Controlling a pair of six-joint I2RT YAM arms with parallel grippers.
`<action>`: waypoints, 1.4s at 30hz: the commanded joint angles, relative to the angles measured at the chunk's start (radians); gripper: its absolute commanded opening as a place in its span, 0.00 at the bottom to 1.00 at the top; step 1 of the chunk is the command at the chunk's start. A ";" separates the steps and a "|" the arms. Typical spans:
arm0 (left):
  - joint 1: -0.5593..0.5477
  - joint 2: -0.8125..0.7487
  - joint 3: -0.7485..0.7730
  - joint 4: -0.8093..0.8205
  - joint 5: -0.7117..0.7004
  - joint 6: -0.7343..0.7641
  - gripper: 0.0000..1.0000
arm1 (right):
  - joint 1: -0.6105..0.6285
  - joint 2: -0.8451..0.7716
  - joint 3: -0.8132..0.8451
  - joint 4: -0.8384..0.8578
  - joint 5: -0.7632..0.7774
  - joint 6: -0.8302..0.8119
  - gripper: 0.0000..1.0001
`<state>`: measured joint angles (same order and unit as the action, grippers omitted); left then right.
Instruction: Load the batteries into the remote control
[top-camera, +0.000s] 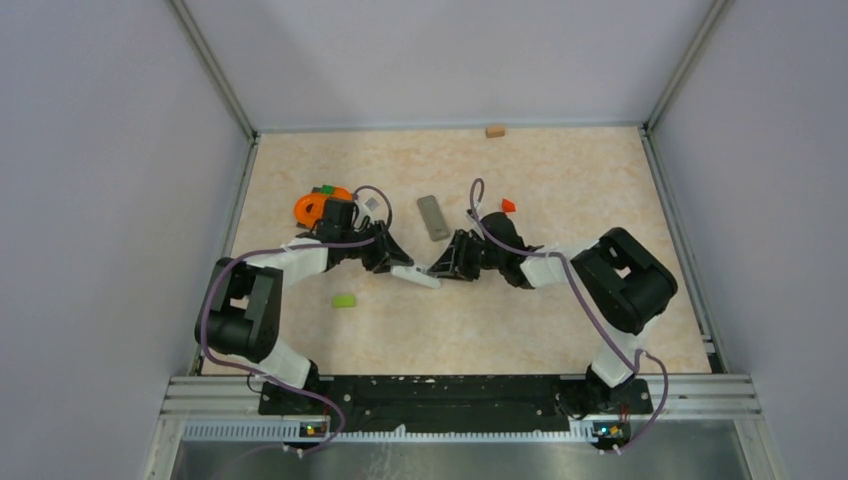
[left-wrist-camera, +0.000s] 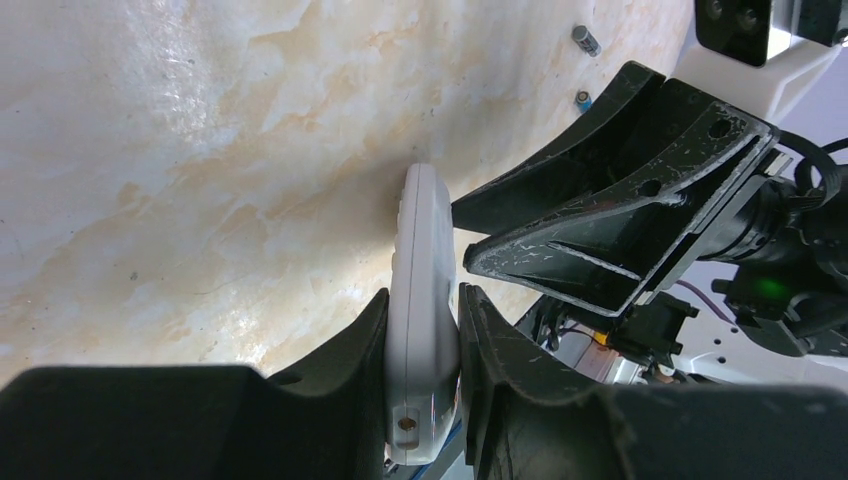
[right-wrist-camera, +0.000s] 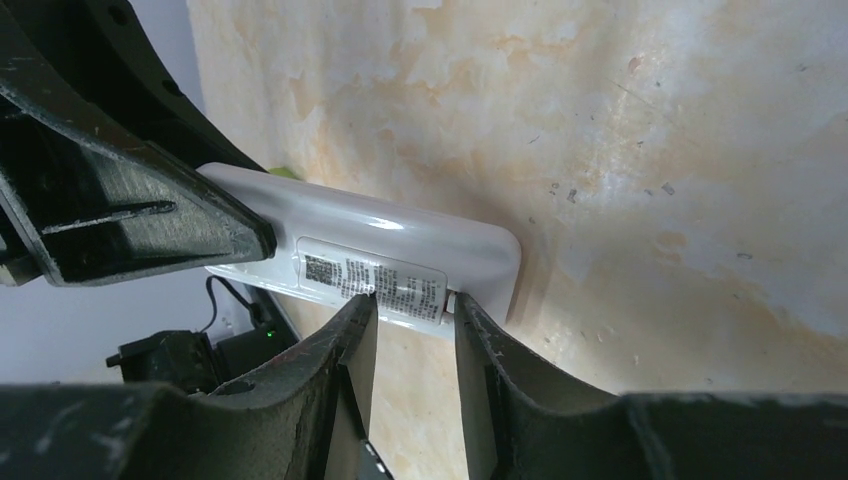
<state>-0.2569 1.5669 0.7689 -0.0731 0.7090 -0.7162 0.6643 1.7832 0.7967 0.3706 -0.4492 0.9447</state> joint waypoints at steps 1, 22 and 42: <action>-0.036 0.042 -0.035 -0.014 -0.049 -0.005 0.00 | 0.032 0.041 -0.042 0.333 -0.152 0.091 0.35; -0.070 -0.030 -0.025 -0.210 -0.362 0.025 0.00 | -0.003 -0.027 -0.078 0.729 -0.150 0.271 0.32; -0.070 -0.018 0.105 -0.391 -0.396 0.135 0.00 | -0.074 -0.235 -0.021 -0.222 0.253 -0.135 0.34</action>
<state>-0.3218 1.5040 0.8509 -0.2581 0.4278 -0.6872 0.6125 1.5990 0.7486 0.3157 -0.3046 0.9066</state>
